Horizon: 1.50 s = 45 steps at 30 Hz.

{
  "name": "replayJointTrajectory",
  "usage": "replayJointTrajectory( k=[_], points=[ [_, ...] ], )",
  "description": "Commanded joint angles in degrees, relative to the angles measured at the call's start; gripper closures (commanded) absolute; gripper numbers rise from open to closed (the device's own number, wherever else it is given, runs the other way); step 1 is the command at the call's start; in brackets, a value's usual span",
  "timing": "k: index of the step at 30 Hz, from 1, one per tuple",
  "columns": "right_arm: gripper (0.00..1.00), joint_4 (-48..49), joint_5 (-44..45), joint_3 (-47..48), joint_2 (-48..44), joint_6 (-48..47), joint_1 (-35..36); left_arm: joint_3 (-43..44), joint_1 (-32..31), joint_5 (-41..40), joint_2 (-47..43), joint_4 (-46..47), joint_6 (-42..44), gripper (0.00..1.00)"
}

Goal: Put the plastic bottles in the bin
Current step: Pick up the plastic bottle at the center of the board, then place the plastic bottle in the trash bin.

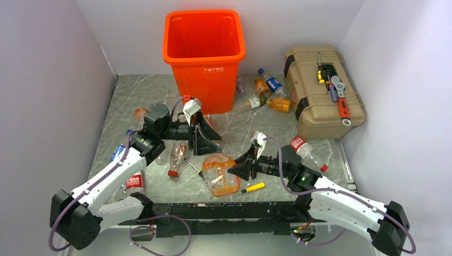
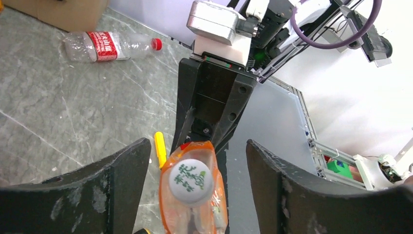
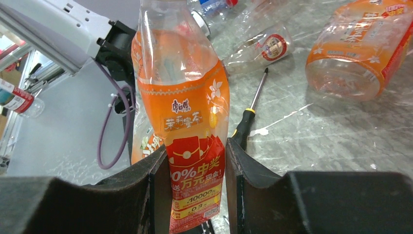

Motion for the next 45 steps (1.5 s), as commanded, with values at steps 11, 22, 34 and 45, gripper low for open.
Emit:
replayJointTrajectory(
  k=[11, 22, 34, 45],
  points=[
    [1.0, 6.7, 9.2, 0.9, -3.4, -0.2, 1.0, -0.5, -0.1, 2.2, 0.0, 1.9, -1.2, 0.32],
    [0.91, 5.7, 10.2, 2.0, -1.7, 0.3, 2.1, -1.0, -0.1, 1.8, -0.7, 2.7, -0.9, 0.85],
    [0.07, 7.5, 5.9, -1.5, -0.1, 6.7, 2.1, -1.7, 0.0, -1.2, -3.3, 8.0, -3.9, 1.0],
    [0.63, 19.2, 2.2, -2.9, 5.3, 10.4, 2.2, -1.8, 0.0, -3.3, -4.8, 7.6, -4.3, 0.66]
  ],
)
